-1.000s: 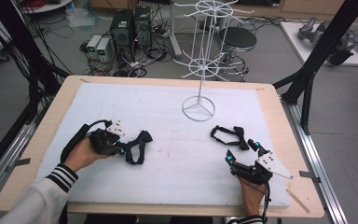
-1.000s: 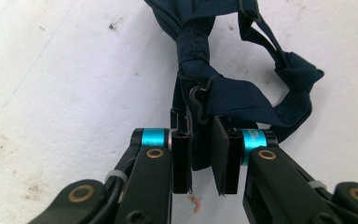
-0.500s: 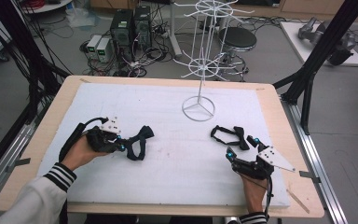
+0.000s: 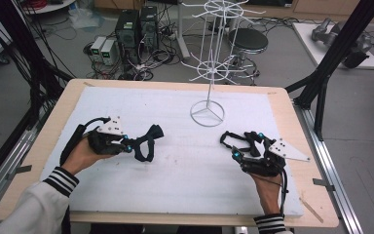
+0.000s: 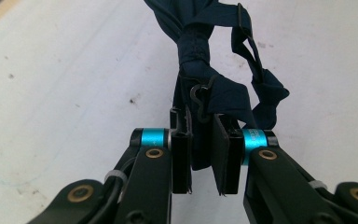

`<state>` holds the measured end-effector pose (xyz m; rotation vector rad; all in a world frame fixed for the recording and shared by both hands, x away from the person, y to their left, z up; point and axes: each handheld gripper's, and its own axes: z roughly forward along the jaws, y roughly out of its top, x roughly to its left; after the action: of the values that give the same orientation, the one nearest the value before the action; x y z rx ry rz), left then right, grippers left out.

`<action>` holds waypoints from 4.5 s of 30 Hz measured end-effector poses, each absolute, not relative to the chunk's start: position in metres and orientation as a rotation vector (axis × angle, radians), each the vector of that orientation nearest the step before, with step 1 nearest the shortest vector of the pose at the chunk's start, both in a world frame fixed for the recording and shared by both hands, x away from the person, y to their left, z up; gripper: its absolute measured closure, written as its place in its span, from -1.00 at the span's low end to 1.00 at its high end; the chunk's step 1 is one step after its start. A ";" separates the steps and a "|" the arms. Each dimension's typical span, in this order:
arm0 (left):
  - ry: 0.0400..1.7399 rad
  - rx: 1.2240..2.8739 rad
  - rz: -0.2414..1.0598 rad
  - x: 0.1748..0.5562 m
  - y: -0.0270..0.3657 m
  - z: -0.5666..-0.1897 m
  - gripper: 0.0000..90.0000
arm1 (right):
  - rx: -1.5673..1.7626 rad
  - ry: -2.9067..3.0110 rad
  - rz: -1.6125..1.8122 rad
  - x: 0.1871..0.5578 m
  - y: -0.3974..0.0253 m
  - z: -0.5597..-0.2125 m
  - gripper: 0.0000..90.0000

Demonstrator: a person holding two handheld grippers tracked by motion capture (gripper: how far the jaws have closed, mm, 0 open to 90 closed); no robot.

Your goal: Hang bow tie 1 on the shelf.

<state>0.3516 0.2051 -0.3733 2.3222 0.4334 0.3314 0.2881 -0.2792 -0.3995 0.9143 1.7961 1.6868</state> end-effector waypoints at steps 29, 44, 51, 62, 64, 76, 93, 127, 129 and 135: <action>0.289 2.121 0.251 0.354 0.201 -0.342 0.76 | 0.684 2.044 1.766 0.315 -0.228 -0.337 -0.79; 0.191 2.027 0.206 0.357 0.187 -0.331 0.76 | 0.583 2.254 1.792 0.339 -0.195 -0.316 -0.79; 0.164 2.021 0.204 0.358 0.183 -0.329 0.76 | 0.567 2.293 1.818 0.346 -0.185 -0.309 -0.79; 0.122 2.018 0.199 0.359 0.175 -0.326 0.76 | 0.546 2.351 1.836 0.355 -0.174 -0.302 -0.79; 0.109 2.018 0.203 0.359 0.172 -0.326 0.76 | 0.551 2.410 1.835 0.357 -0.169 -0.303 -0.79; 0.053 2.016 0.203 0.359 0.162 -0.322 0.76 | 0.613 2.508 1.866 0.364 -0.161 -0.308 -0.63; 0.003 2.016 0.217 0.353 0.157 -0.320 0.76 | 0.585 2.563 1.858 0.363 -0.153 -0.300 -0.09; 0.072 1.990 0.266 0.354 0.163 -0.319 0.57 | 0.530 2.592 1.769 0.358 -0.152 -0.298 0.87; 0.103 1.984 0.291 0.354 0.165 -0.320 0.32 | 0.522 2.583 1.763 0.358 -0.153 -0.298 0.87; 0.199 1.943 0.342 0.357 0.170 -0.328 -0.21 | 0.533 2.538 1.767 0.357 -0.157 -0.297 0.88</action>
<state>0.3569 0.1705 -0.3281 1.9431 0.1993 0.3424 0.3569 -0.1573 -0.2974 0.5330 2.5383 1.7674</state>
